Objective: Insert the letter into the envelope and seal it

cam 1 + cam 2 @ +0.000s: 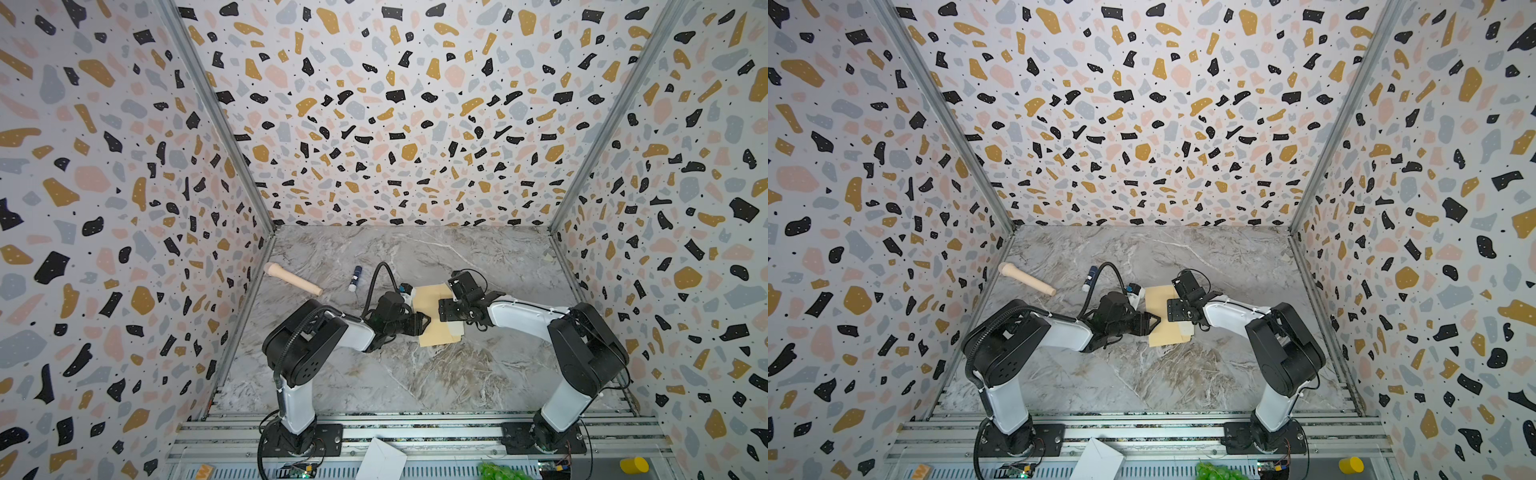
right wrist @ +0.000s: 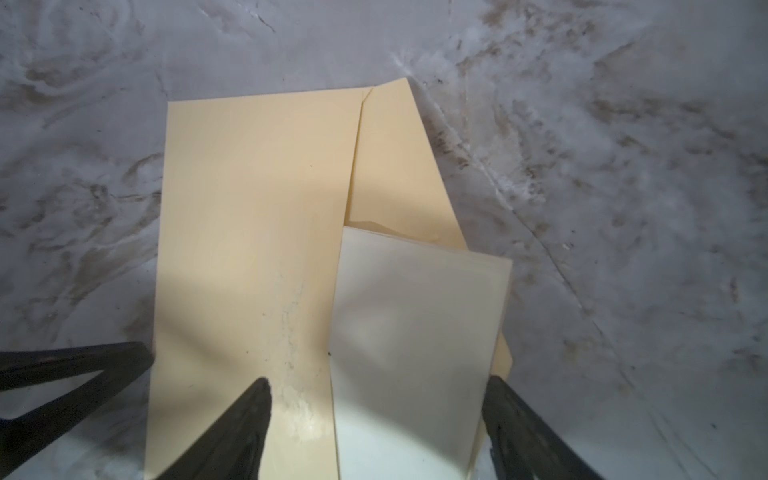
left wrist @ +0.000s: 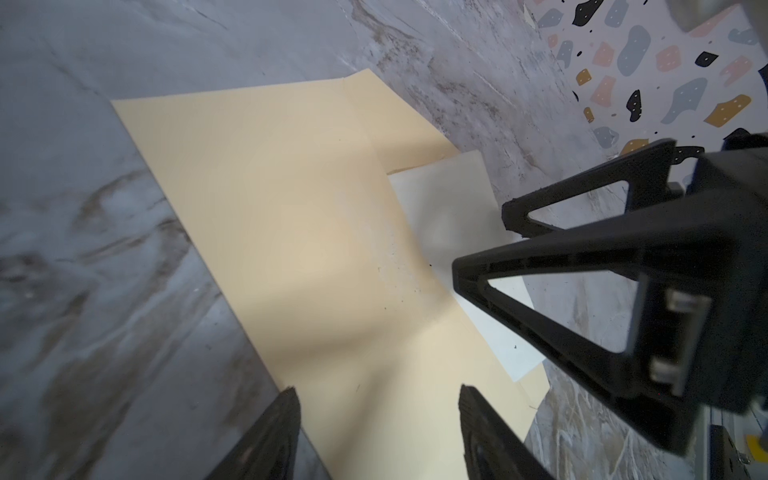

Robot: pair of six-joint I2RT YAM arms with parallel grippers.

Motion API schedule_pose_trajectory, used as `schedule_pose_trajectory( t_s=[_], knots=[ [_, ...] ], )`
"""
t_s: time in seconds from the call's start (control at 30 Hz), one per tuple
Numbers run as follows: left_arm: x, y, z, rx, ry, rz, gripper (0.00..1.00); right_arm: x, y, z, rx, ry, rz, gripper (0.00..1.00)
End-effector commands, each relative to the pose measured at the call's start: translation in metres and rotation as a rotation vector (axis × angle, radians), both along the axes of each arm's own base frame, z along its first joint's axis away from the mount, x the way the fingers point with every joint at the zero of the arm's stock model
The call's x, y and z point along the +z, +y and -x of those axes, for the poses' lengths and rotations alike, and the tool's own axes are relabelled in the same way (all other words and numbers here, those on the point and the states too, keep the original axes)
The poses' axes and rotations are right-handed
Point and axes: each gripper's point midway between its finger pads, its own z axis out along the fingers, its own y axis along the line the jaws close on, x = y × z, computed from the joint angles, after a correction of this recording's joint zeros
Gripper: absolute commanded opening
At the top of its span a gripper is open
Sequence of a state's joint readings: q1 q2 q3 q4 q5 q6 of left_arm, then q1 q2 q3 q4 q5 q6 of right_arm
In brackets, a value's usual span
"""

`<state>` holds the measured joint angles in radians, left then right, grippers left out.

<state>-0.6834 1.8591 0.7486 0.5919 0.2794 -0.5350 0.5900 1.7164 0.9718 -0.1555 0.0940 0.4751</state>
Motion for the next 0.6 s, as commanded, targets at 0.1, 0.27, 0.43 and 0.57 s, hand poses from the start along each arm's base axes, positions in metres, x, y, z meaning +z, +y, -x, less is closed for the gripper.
schedule_pose_trajectory(
  t_s=[0.1,0.27,0.43,0.57],
  knots=[
    [-0.02,0.003,0.006,-0.013,0.042,-0.043,0.63,0.008,0.005,-0.009,-0.009,-0.017,-0.027,0.81],
    [-0.021,0.002,0.006,-0.013,0.042,-0.045,0.63,-0.001,0.011,-0.006,0.005,0.01,-0.055,0.81],
    [-0.023,0.002,0.006,-0.013,0.046,-0.048,0.63,-0.005,0.019,-0.003,0.019,0.028,-0.107,0.81],
    [-0.025,0.003,0.006,-0.013,0.047,-0.051,0.63,-0.006,0.024,-0.002,0.026,0.035,-0.146,0.81]
  ],
)
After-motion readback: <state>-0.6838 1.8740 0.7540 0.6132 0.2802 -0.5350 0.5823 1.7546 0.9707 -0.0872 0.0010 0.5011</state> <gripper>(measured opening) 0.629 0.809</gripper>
